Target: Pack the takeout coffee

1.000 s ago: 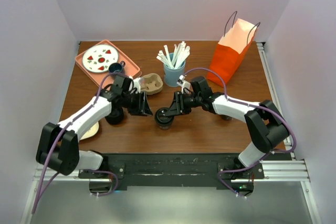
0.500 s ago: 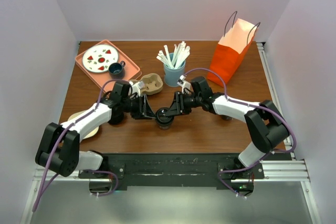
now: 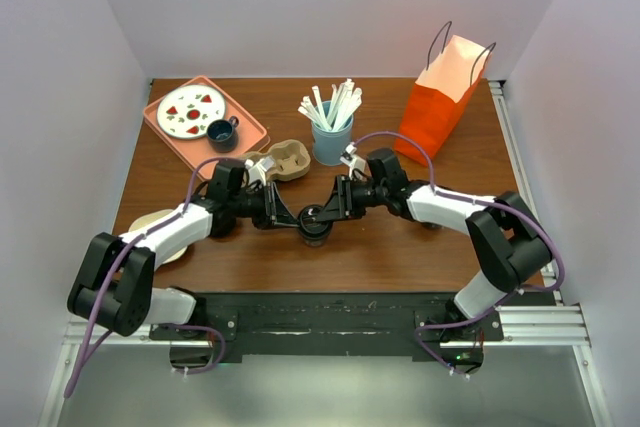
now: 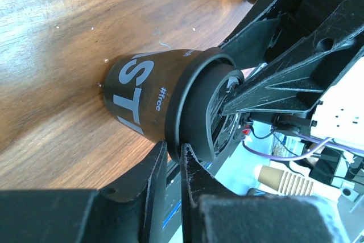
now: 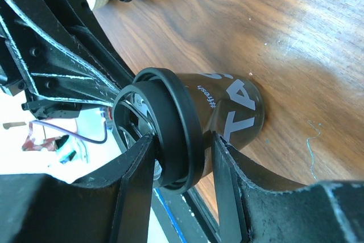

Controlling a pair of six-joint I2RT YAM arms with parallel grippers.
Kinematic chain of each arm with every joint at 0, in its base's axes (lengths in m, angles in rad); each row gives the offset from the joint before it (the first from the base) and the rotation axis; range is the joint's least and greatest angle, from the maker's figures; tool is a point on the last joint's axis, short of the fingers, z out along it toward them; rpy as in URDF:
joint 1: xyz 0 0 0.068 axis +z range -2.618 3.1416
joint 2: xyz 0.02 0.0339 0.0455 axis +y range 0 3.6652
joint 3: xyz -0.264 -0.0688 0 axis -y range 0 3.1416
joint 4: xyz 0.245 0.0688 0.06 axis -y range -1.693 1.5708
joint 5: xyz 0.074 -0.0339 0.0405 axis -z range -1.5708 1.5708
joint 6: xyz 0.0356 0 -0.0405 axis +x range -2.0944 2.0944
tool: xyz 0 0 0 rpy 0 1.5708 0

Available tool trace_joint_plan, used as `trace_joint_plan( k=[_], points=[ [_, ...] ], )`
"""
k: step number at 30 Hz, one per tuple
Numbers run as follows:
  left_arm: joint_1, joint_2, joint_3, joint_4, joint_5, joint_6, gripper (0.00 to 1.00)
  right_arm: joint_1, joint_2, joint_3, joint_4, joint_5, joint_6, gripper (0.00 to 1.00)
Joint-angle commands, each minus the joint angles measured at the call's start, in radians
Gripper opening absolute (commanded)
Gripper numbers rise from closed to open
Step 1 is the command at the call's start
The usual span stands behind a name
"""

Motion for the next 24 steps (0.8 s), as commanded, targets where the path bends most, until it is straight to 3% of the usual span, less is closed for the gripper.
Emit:
trace_joint_plan(
  k=[1, 6, 15, 18, 22, 24],
  points=[
    [-0.029, 0.074, -0.062, -0.050, -0.152, 0.038, 0.10, 0.025, 0.111, -0.107, -0.139, 0.191, -0.033, 0.25],
    [-0.064, 0.065, -0.067, -0.134, -0.262, 0.053, 0.03, 0.024, 0.108, -0.124, -0.131, 0.200, -0.034, 0.25],
    [-0.142, 0.077, -0.067, -0.148, -0.357, 0.067, 0.03, 0.025, 0.080, -0.166, -0.088, 0.208, -0.004, 0.25],
    [-0.148, 0.024, -0.059, -0.120, -0.333, 0.033, 0.09, 0.027, 0.063, -0.181, -0.056, 0.193, 0.022, 0.25],
    [-0.147, -0.029, -0.027, -0.032, -0.216, -0.043, 0.34, 0.030, 0.042, -0.173, -0.060, 0.193, 0.047, 0.25],
    [-0.147, -0.050, -0.014, -0.021, -0.175, -0.070, 0.39, 0.031, 0.022, -0.170, -0.071, 0.199, 0.056, 0.25]
  ],
)
